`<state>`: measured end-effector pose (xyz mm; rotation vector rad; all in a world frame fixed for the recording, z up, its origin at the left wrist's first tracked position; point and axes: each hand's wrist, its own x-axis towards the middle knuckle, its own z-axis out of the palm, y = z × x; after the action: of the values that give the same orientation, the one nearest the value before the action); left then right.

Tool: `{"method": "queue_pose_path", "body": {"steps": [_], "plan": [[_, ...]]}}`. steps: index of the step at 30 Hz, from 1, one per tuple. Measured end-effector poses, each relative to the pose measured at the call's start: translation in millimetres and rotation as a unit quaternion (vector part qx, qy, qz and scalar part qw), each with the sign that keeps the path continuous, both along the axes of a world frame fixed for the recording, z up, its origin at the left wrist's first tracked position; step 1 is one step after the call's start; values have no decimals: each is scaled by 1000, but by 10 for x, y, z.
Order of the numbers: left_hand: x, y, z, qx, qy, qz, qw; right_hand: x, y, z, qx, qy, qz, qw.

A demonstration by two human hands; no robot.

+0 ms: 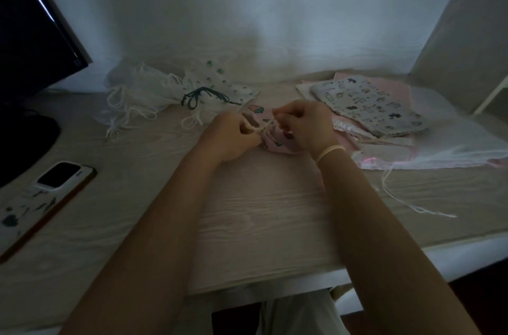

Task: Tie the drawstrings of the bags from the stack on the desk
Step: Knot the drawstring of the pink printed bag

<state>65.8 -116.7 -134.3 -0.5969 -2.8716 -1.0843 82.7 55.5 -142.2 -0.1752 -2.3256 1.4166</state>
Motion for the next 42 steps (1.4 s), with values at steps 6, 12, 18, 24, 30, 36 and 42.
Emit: {"method": "queue_pose_path", "body": {"steps": [6, 12, 18, 24, 30, 36, 42], "plan": [[20, 17, -33, -41, 22, 34, 998, 4, -28, -25, 109, 1, -14, 994], [51, 166, -79, 272, -157, 33, 949, -14, -108, -119, 131, -2, -21, 991], [-57, 80, -139, 258, -241, -31, 935, -17, -82, -72, 124, 5, -50, 991], [-55, 22, -41, 131, -161, 21, 978, 29, -31, 10, 120, -36, -40, 991], [-212, -123, 246, 326, -184, 85, 924, -95, -2, 221, 327, -178, -36, 927], [-289, -317, 279, 324, -160, 193, 912, -80, -229, 311, 334, -293, 33, 896], [-95, -519, 186, 62, -189, 38, 979, -119, -359, 248, 416, -315, 60, 851]]}}
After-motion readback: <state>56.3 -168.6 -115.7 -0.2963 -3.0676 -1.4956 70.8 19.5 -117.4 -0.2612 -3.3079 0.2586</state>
